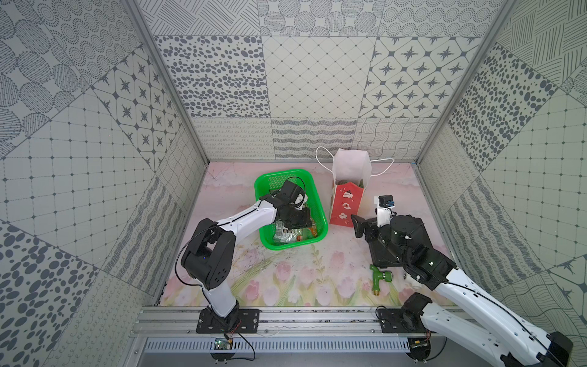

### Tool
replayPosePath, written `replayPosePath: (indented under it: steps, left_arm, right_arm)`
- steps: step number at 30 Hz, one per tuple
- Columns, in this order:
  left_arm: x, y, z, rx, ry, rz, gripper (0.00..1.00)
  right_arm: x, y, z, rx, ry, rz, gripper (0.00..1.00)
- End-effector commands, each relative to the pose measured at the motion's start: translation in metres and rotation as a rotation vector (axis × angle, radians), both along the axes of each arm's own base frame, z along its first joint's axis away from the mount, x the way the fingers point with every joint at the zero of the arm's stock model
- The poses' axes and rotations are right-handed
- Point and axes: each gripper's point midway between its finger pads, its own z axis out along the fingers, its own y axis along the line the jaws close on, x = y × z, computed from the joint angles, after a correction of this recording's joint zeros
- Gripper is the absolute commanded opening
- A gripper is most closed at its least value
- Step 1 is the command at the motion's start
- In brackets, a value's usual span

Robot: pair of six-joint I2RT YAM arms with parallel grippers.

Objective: Place the condiment packets inside the bag
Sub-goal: Pick up the condiment packet from the storage box, then place the condiment packet in the paper bag.

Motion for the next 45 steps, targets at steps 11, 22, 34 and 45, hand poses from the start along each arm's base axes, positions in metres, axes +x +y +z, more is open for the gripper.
replayPosePath:
  steps: [11, 22, 34, 45]
  left_arm:
    - [-0.006, 0.055, 0.092, 0.253, -0.22, 0.156, 0.0]
    - [-0.023, 0.025, 0.214, 0.264, -0.497, 0.063, 0.0]
    - [-0.023, -0.058, 0.325, 0.142, -0.752, -0.091, 0.0]
    - [0.02, -0.133, 0.321, 0.036, -0.902, -0.178, 0.0]
  right_arm:
    - [0.007, -0.007, -0.001, -0.01, -0.022, -0.052, 0.97]
    - [0.01, -0.043, -0.001, -0.017, -0.056, -0.251, 0.97]
    - [0.012, -0.065, -0.006, -0.021, -0.056, -0.356, 0.97]
    - [0.016, -0.062, -0.013, -0.031, -0.029, -0.346, 0.97]
